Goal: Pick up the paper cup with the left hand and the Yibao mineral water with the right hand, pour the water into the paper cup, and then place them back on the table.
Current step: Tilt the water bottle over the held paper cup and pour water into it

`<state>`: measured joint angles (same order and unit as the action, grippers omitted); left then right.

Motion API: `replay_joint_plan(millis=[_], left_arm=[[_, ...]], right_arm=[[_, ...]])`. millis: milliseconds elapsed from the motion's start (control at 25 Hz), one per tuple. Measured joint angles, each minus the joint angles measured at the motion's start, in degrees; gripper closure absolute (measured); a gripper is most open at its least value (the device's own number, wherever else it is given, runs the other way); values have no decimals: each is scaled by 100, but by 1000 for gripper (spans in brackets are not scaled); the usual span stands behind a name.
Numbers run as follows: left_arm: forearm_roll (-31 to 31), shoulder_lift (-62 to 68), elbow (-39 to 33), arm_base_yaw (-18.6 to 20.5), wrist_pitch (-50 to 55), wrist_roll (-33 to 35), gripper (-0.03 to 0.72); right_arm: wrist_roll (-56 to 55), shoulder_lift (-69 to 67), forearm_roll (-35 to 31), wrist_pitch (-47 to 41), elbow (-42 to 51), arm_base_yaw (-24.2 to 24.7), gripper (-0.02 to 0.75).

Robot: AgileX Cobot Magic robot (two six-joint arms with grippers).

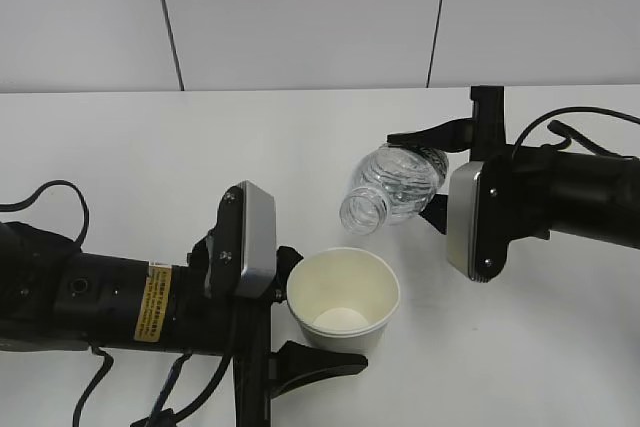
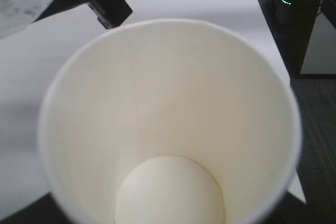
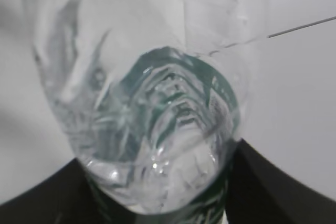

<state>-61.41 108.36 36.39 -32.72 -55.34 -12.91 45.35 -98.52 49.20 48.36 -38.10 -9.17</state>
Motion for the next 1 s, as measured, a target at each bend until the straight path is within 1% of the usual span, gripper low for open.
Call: replay_joint_plan(millis=[240,1000], left_arm=[[37,0,0,0,-237,0,255],[133,0,0,0,-291,0,255]], right_arm=[[37,45,321,-223,-214,0,325],[58,45,748,-392,-550,0,325]])
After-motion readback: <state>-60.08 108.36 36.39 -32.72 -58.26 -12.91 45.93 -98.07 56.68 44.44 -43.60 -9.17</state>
